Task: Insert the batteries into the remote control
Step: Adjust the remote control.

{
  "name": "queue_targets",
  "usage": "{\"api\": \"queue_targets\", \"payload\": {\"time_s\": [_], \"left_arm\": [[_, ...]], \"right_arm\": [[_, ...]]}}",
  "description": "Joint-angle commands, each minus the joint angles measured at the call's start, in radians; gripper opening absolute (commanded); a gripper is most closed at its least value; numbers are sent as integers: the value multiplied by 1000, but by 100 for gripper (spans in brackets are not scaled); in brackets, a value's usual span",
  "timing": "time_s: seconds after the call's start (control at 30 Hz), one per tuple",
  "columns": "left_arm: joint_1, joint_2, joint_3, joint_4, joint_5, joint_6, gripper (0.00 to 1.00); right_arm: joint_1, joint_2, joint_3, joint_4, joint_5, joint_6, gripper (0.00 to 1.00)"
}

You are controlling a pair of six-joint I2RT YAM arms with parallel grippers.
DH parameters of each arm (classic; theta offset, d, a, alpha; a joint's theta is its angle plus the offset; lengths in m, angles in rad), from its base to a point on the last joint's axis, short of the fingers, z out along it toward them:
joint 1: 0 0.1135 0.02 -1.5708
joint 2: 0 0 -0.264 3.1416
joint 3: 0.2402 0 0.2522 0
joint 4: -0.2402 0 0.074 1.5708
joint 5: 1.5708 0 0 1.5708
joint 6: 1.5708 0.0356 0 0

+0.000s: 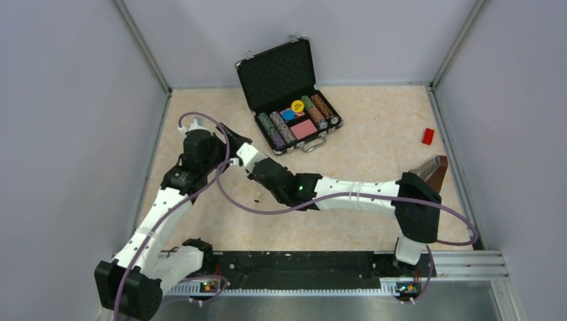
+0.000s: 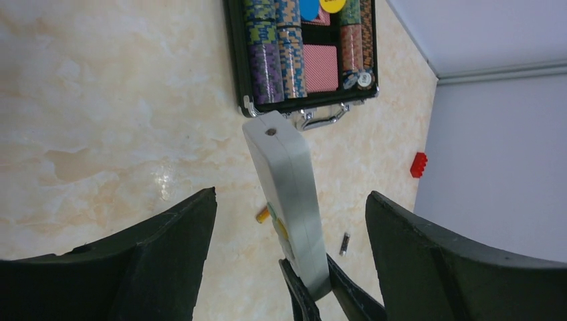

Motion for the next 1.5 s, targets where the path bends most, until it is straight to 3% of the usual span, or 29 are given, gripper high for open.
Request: {"api": "queue_targets", "payload": {"time_s": [0.0, 0.37, 0.5, 0.63, 0.77, 0.87, 1.07, 1.27, 1.47], "left_arm": [[-4, 19, 37, -5, -108, -21, 83], [-5, 99, 75, -36, -55, -55, 51], [-5, 117, 67, -27, -8, -65, 30], [-5, 129, 67, 2, 37, -66, 0], [-4, 129, 77, 38, 55, -36, 0], [-3, 119, 92, 70, 43, 11, 0], [23, 37, 107, 181, 99, 90, 0], [52, -41, 124, 302, 214, 114, 0], [59, -58, 110, 505, 303, -29, 0]], "right_arm": [[32, 10, 56, 42, 76, -68, 24], [41, 31, 72, 61, 99, -91, 25], [44, 39, 79, 64, 106, -94, 26], [44, 25, 67, 60, 109, -73, 34], [43, -24, 41, 21, 68, -15, 74], [41, -96, 9, -51, -31, 90, 90], [-44, -309, -44, -155, -342, 477, 93], [-211, -450, -126, -15, -518, 825, 94], [-310, -465, -206, 264, -654, 1206, 95]]}}
